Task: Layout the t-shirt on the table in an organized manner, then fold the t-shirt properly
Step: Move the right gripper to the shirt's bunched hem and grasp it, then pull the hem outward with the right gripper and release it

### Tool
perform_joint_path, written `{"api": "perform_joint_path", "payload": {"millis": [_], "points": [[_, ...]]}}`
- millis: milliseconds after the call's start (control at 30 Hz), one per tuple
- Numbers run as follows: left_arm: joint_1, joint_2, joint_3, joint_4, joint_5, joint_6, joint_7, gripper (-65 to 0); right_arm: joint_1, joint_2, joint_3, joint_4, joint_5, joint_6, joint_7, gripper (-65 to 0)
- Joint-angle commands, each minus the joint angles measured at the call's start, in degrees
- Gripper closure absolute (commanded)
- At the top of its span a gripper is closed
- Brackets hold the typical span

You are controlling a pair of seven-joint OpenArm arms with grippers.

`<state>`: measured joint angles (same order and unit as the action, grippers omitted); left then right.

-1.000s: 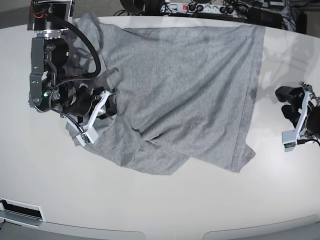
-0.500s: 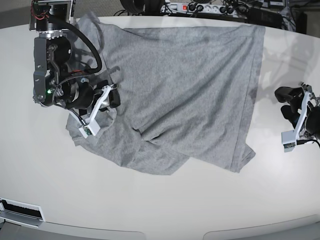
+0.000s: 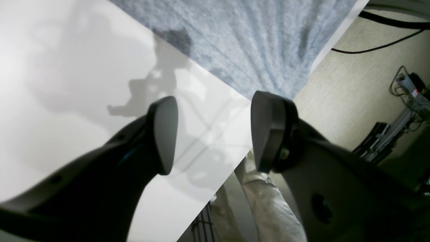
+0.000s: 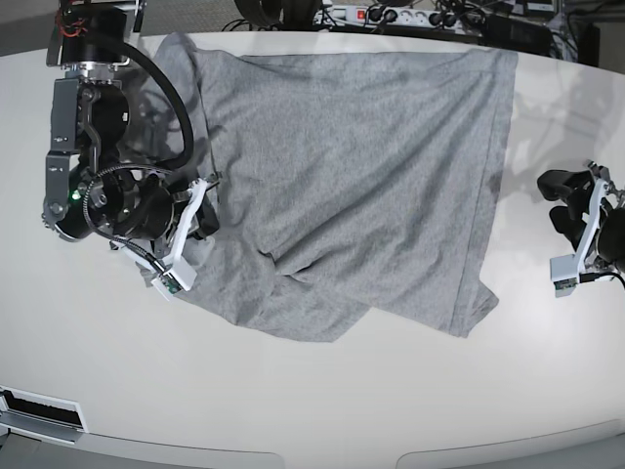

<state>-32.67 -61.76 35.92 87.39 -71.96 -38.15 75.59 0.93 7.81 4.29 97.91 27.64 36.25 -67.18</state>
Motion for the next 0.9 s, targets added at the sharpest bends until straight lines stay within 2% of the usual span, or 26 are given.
{"api": "perform_joint_path", "payload": {"millis": [0, 167, 267, 367, 433, 500, 600, 700, 867], "points": [[-1.2, -1.1, -0.9, 0.5, -0.7, 0.1, -0.4, -35.6, 0.7, 1.3, 0.3, 2.4, 0.9, -0.6, 0.9, 0.0], [-1.2, -1.1, -0.9, 0.2, -0.7, 0.3, -0.4, -35.6, -1.2, 6.2, 0.3, 8.0, 0.3, -2.6, -0.7, 0.0], [-1.2, -1.1, -0.9, -0.6, -0.7, 0.3, -0.4, -35.6, -2.4, 8.5, 0.3, 9.0, -2.8, -4.4, -1.1, 0.0], [-1.1, -1.1, -0.9, -1.6, -0.7, 0.3, -0.6, -35.6, -3.2, 10.4, 0.3, 9.0, -7.5, -8.8, -1.0, 0.0], [-1.2, -1.1, -0.9, -2.1, -0.7, 0.3, -0.6, -35.6, -3.3, 11.4, 0.3, 9.0, -11.0, -12.9, -1.0, 0.0], [-1.2, -1.1, -0.9, -2.2, -0.7, 0.3, -0.6, -35.6, -3.3, 12.1, 0.3, 9.0, -15.5, -17.2, -1.1, 0.0], [-1.2, -1.1, -0.9, -2.2, -0.7, 0.3, -0.6, -35.6, -3.3, 12.0, 0.3, 9.0, -22.2, -21.2, -1.7, 0.0], [-1.2, -1.1, -0.9, -2.2, -0.7, 0.3, -0.6, -35.6, -3.5, 12.0, 0.3, 9.0, -24.5, -22.5, -2.4, 0.0], [-1.2, -1.1, -0.9, -2.2, -0.7, 0.3, -0.6, -35.6, -5.4, 12.0, 0.3, 9.0, -24.8, -23.5, -2.6, 0.0]]}}
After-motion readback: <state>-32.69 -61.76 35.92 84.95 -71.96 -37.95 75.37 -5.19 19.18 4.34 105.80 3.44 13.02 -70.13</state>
